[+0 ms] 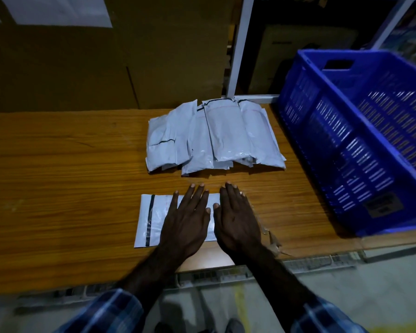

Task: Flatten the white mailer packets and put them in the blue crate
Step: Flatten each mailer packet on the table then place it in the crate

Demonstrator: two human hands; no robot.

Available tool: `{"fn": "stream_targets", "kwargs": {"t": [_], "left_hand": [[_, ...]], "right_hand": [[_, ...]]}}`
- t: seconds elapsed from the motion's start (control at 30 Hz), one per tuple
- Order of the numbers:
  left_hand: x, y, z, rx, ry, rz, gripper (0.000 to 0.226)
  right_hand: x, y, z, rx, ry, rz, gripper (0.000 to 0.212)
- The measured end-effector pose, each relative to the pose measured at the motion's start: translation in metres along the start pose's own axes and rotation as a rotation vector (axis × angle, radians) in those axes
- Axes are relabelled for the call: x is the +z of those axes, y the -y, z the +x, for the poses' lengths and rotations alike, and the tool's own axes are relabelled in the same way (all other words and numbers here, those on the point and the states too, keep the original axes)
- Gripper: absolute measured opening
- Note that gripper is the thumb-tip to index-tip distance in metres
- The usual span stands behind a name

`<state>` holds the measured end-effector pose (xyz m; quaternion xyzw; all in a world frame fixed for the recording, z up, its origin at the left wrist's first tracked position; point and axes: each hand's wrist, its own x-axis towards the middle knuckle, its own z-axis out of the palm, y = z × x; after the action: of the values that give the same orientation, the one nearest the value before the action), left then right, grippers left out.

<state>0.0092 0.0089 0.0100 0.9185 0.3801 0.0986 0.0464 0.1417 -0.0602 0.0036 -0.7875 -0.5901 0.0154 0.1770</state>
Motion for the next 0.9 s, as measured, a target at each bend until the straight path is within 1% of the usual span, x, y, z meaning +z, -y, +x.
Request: {"fn": "stream_targets", "kwargs": {"t": [0.13,0.23,0.3,0.33,0.43,0.53,0.63,0.73,0.9], "left_hand": [[-0.011,0.003,0.001,-0.031,-0.036,-0.052,0.058],[-0.016,0.021,-0.006,-0.056,-0.056,-0.046,0.056],[-0.016,0.031,-0.012,-0.033,-0.015,-0.011,0.057],[-0.015,0.033,-0.014,-0.021,0.011,-0.004,0.060],[-0.011,0.032,-0.016,-0.020,0.045,-0.032,0.060],[-0.010,0.031,-0.016,-0.047,0.051,-0.033,0.059],[-0.010,0.032,-0.016,-0.045,0.070,0.015,0.057],[-0.012,0.038,-0.020,-0.072,0.101,0.042,0.058],[-0.023,0.074,-0.044,-0.240,0.120,-0.048,0.064]], "right_hand": [[-0.006,0.007,0.004,-0.026,-0.025,-0.038,0.055],[-0.006,0.027,0.009,-0.078,-0.005,0.051,0.054],[0.000,0.036,0.010,-0.101,0.037,0.089,0.063],[0.004,0.037,0.009,-0.121,0.050,0.081,0.063],[0.013,0.034,0.003,-0.151,0.065,0.049,0.052],[0.012,0.033,0.003,-0.152,0.047,0.023,0.052],[0.009,0.034,0.004,-0.155,0.053,-0.006,0.053],[0.007,0.025,0.002,-0.102,0.053,-0.038,0.056],[-0.007,-0.008,-0.003,0.117,0.081,-0.084,0.069]]}}
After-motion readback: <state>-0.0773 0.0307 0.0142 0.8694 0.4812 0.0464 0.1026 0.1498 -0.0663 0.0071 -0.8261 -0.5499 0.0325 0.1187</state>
